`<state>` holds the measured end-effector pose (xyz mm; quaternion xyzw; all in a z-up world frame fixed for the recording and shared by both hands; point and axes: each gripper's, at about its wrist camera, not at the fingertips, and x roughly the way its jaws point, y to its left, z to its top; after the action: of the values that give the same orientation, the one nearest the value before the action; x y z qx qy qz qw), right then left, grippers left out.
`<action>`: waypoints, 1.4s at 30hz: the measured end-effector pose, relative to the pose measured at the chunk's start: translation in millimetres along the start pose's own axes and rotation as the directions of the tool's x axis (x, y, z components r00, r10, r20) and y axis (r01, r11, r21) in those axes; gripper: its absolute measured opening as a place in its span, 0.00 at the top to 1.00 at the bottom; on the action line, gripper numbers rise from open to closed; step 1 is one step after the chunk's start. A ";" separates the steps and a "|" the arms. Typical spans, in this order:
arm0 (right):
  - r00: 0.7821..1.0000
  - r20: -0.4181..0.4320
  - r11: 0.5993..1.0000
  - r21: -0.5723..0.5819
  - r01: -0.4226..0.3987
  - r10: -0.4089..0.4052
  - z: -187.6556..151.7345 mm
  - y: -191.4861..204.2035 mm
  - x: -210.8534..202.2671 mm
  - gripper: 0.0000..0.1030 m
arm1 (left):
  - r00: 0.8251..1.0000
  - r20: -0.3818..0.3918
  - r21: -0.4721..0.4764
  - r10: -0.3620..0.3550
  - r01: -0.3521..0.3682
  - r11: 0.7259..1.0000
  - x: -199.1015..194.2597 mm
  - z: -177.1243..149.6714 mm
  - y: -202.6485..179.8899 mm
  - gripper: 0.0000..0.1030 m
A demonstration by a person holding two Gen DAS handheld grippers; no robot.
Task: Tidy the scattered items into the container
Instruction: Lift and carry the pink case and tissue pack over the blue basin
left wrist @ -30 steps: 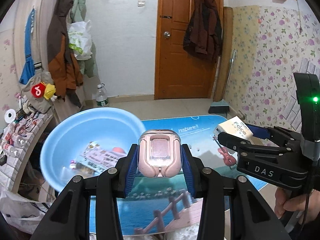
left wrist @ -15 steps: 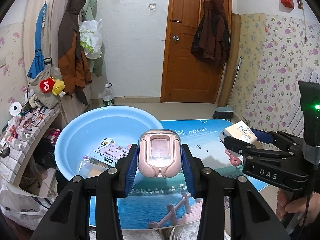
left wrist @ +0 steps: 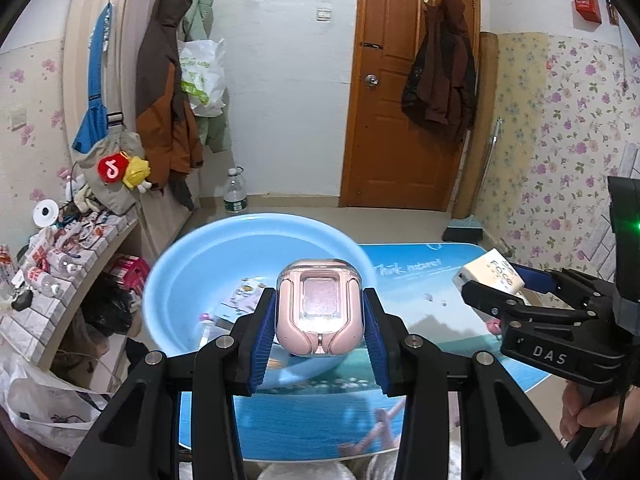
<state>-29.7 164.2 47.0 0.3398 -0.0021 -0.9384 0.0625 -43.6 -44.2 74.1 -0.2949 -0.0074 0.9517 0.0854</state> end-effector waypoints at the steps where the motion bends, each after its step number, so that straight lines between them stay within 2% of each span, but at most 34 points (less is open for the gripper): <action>1: 1.000 0.001 1.000 -0.004 -0.003 0.003 0.2 3.8 1.2 0.37 | 1.000 0.003 -0.003 0.005 -0.005 1.000 -0.7 0.6 3.5 0.62; 16: 0.997 -0.002 0.996 -0.056 -0.076 0.076 19.4 54.4 30.4 0.37 | 0.996 -0.011 -0.032 0.083 -0.083 0.996 7.0 8.7 74.0 0.62; 42: 0.989 -0.059 0.983 -0.111 -0.144 0.138 39.7 107.9 102.1 0.37 | 0.991 -0.094 -0.054 0.099 -0.104 0.993 58.7 -5.1 107.2 0.62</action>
<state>-120.3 43.5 17.5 0.3586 0.0296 -0.9212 0.1483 -105.3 -140.2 30.1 -0.3404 -0.0164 0.9397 0.0285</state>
